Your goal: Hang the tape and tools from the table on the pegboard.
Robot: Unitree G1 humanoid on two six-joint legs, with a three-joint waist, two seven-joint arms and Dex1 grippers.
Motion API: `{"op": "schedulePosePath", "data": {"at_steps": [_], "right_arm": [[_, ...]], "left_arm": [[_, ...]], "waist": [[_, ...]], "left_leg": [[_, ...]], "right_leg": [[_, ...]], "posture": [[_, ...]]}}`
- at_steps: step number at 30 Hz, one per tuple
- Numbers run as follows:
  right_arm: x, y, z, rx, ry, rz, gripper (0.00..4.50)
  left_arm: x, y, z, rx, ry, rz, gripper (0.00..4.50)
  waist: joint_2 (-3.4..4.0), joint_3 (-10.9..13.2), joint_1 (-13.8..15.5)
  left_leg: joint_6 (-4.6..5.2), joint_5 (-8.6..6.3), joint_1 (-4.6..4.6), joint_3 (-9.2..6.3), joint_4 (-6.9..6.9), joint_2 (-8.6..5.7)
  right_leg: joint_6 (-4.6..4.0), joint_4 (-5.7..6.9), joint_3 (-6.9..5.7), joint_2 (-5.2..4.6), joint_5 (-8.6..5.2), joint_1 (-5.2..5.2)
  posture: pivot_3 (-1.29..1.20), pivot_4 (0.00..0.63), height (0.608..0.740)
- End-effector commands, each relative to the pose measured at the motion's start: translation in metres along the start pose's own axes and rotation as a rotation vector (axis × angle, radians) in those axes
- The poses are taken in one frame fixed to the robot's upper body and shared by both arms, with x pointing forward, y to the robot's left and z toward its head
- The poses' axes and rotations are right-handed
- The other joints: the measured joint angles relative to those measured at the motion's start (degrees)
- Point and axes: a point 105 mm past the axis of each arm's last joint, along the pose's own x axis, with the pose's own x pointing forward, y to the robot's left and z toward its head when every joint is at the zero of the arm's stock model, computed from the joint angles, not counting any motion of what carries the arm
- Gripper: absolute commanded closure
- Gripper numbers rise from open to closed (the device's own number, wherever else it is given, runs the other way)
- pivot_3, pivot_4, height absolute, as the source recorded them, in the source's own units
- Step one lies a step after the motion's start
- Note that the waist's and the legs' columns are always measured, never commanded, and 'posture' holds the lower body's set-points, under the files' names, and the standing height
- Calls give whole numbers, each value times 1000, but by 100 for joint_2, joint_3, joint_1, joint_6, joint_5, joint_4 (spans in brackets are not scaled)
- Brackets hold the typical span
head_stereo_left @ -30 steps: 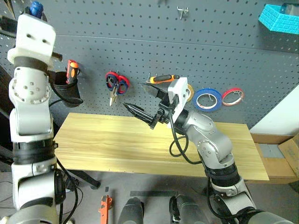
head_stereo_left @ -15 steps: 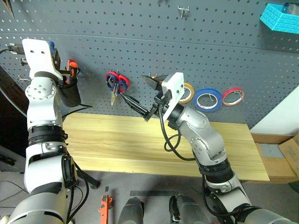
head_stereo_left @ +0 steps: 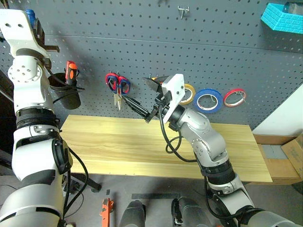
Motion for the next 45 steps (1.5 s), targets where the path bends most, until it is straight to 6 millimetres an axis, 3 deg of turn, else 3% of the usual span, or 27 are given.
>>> {"op": "schedulePosePath", "data": {"at_steps": [1,12,18,29,37,42,45], "right_arm": [[1,1,16,-32,-65,2,0],[-1,3,13,-27,-55,3,0],[-1,3,12,-32,-48,10,0],[-2,3,11,-44,-45,15,0],[-15,-1,8,-74,-18,13,0],[-42,-13,11,-104,25,-18,0],[-64,-15,8,-100,68,-43,0]], "left_arm": [[-1,1,7,-2,-40,5,3744],[-23,-2,-35,-6,61,7,3744],[-26,0,-34,-6,63,18,3744],[-25,0,-32,-15,67,20,43],[-32,-7,-36,-63,95,-22,43],[-59,-22,-10,-159,52,-132,43],[-83,-30,-5,-236,61,-171,43]], "waist": [[0,0,0],[1,1,1],[1,1,3],[0,0,4],[-3,-2,7],[-4,-3,6],[-7,-5,13]], "left_leg": [[0,0,-1,-1,1,0],[0,0,-2,-1,0,1],[0,0,-2,-2,0,1],[0,0,-1,-2,0,1],[0,0,-1,-1,0,0],[-2,0,-4,2,0,0],[-2,-1,-4,1,1,-3]], "right_leg": [[0,0,-1,0,0,0],[0,0,0,0,0,-1],[-1,-1,-1,0,0,-1],[-1,0,-1,0,0,0],[-1,-1,1,-1,1,0],[-1,-1,8,-6,1,-1],[0,-2,9,-13,1,2]], "posture": [[103,117,740],[107,125,740],[111,120,740],[111,104,740],[108,87,740],[111,87,740],[122,87,740]]}}
